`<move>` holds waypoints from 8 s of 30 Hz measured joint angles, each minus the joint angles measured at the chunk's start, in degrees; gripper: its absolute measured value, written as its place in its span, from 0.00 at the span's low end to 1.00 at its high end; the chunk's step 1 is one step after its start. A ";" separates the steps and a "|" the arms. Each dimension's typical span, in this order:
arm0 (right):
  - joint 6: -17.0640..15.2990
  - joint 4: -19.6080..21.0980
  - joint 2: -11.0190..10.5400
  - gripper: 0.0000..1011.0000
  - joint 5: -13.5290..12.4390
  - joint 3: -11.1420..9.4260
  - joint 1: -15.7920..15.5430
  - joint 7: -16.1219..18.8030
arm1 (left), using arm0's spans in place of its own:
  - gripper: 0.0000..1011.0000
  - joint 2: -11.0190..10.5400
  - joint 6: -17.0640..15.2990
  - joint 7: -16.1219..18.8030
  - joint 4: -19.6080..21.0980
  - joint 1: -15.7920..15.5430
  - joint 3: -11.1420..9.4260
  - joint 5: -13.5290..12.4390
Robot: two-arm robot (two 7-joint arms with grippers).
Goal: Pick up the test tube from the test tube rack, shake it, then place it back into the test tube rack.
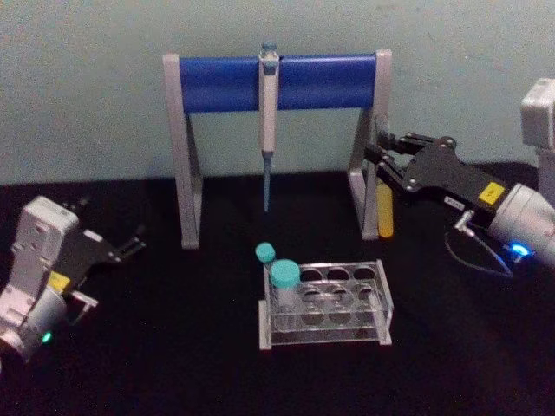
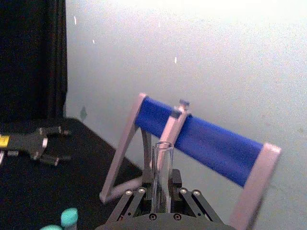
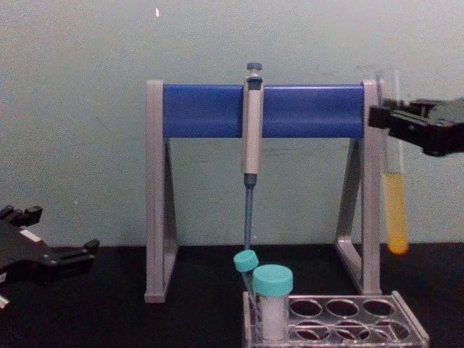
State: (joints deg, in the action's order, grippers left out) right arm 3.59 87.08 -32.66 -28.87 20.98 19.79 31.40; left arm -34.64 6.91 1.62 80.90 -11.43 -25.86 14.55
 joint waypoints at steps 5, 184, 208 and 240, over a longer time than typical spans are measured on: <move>3.53 -5.82 4.36 0.23 -1.35 1.10 3.33 3.58 | 0.99 0.00 0.00 0.00 0.00 0.00 0.00 0.00; 9.25 -23.66 9.60 0.23 -4.28 6.16 5.21 15.25 | 0.99 0.00 0.00 0.00 0.00 0.00 0.00 0.00; 9.30 -23.66 9.60 0.92 -4.36 6.10 5.20 15.29 | 0.99 0.00 0.00 0.00 0.00 0.00 0.00 0.00; 12.09 -11.82 7.83 0.99 -5.74 1.08 -1.04 8.46 | 0.99 0.00 0.00 0.00 0.00 0.00 0.00 0.00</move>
State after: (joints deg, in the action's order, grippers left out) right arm 15.68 75.26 -24.83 -34.61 22.06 18.75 39.86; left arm -34.65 6.91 1.62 80.90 -11.43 -25.86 14.55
